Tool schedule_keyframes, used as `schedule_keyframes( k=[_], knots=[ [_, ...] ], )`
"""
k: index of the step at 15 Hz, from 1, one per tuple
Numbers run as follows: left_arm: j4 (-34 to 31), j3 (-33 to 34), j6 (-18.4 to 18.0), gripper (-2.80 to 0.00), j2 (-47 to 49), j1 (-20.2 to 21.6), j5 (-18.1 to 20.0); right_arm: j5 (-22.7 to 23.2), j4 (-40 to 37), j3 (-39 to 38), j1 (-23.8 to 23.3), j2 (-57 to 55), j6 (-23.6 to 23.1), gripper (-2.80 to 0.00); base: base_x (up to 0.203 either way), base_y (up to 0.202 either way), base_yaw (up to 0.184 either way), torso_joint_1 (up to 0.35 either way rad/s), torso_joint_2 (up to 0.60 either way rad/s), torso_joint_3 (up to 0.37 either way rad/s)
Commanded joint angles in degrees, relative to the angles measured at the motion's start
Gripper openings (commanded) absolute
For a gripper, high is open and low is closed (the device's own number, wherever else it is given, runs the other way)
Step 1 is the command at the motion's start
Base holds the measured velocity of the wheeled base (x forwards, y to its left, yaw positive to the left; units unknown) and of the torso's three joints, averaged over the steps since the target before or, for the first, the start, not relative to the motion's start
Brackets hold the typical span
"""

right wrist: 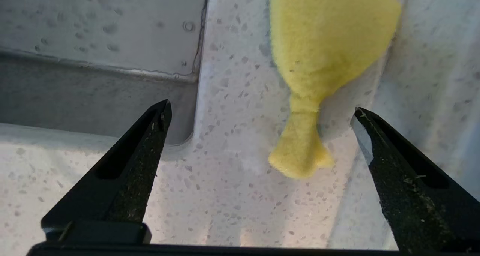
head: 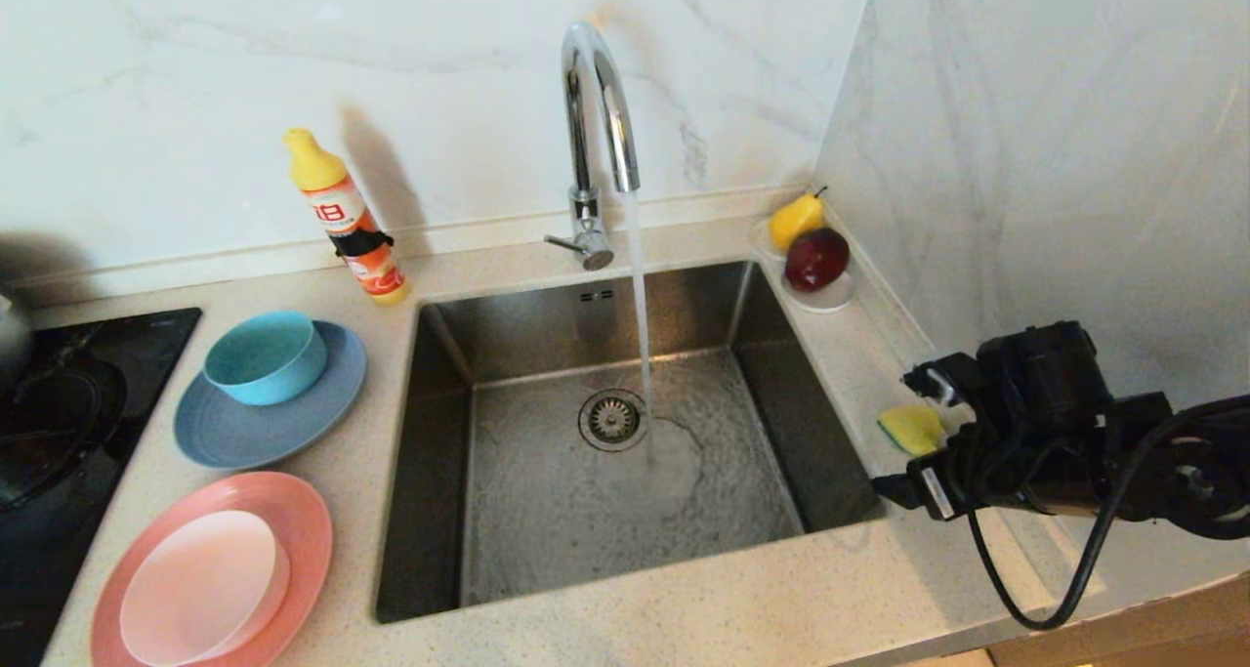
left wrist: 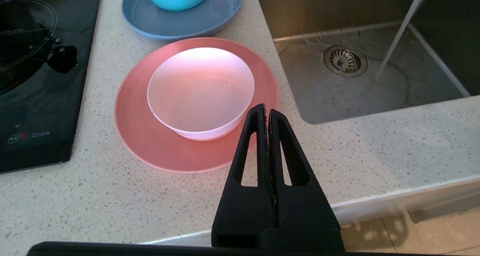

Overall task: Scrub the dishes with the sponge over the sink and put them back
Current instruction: Pick up a bowl and the sponge

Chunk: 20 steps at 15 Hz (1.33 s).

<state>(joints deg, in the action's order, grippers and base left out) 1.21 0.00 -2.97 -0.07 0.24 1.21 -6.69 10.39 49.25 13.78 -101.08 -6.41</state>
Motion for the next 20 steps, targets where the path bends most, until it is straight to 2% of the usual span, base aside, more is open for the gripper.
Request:
schedule_keyframes(
  k=[1, 5, 6, 20],
  knots=[
    [0.0, 0.9, 0.0, -2.80, 0.0, 0.0, 0.0, 0.0, 0.1, 0.1, 0.0, -0.6, 0.3, 0.00, 0.000, 0.000, 0.000, 0.000, 0.00, 0.000],
    [0.0, 0.9, 0.0, -2.80, 0.0, 0.0, 0.0, -0.2, 0.0, 0.1, 0.0, -0.4, 0.3, 0.00, 0.000, 0.000, 0.000, 0.000, 0.00, 0.000],
    [0.0, 0.9, 0.0, -2.80, 0.1, 0.0, 0.0, -0.2, -0.1, -0.1, 0.0, -0.2, 0.3, -2.80, 0.000, 0.000, 0.000, 0.000, 0.00, 0.000],
    [0.0, 0.9, 0.0, -2.80, 0.0, 0.0, 0.0, -0.3, -0.3, -0.1, 0.5, 2.5, 0.6, -2.80, 0.000, 0.000, 0.000, 0.000, 0.00, 0.000]
  ],
)
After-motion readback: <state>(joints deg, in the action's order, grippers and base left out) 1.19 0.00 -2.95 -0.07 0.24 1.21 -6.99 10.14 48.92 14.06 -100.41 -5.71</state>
